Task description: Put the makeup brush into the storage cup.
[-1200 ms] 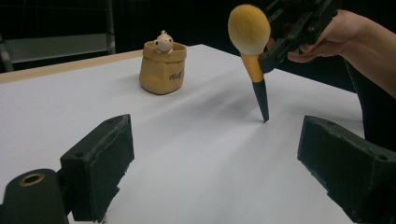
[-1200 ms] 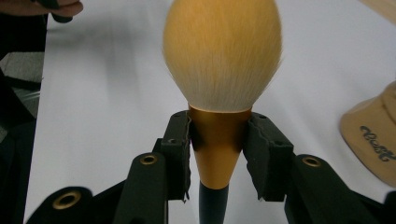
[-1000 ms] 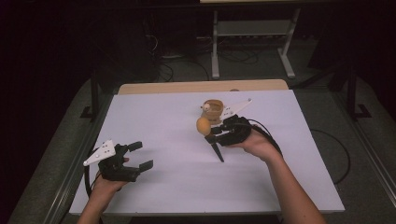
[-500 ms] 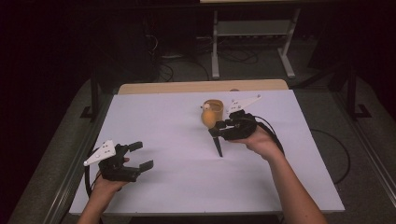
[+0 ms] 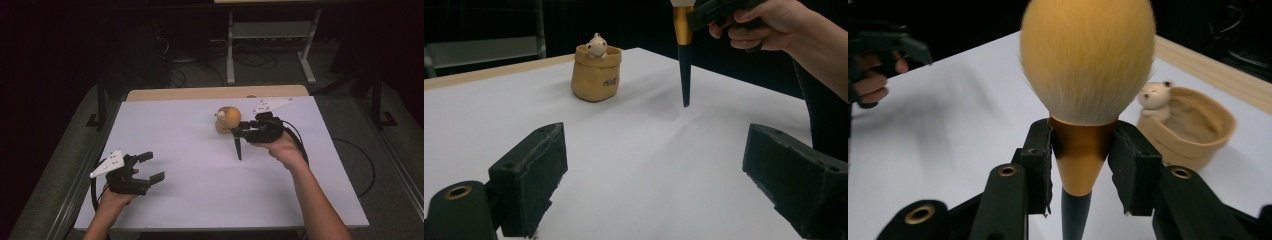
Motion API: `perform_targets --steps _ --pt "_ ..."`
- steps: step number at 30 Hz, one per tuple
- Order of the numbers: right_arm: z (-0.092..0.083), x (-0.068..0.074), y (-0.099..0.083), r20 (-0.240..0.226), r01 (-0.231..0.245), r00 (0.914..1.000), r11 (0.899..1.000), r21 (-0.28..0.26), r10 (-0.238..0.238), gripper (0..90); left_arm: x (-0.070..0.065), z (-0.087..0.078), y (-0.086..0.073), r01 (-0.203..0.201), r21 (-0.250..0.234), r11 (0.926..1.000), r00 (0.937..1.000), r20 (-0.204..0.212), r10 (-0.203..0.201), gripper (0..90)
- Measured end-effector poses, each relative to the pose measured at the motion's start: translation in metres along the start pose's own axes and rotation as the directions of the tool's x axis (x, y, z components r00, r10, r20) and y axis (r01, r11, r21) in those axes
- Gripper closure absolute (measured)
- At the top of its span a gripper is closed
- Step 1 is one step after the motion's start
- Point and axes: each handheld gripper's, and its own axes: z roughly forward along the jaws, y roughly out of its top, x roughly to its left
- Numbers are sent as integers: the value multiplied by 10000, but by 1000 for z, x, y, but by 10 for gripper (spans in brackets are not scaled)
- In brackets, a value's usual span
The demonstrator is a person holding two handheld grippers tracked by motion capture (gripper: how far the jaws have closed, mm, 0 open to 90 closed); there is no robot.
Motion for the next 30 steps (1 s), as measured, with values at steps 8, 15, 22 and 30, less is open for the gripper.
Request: perform_targets --steps 8,15,22,30 --pt "-8 -4 1 834 -216 9962 9983 -532 260 616 -1 1 0 -63 63 10000 10000 29 62 101" --pt "-13 -9 1 1403 -482 9882 9942 -964 616 616 -1 2 0 -38 65 10000 10000 46 38 101" --pt "-17 -15 0 1908 -752 9764 9873 -1399 1014 616 -1 2 0 2 73 10000 10000 24 -2 101" --pt "-20 -22 0 2303 -887 9644 9792 -1823 1302 616 -1 2 0 8 51 10000 10000 35 -9 101"
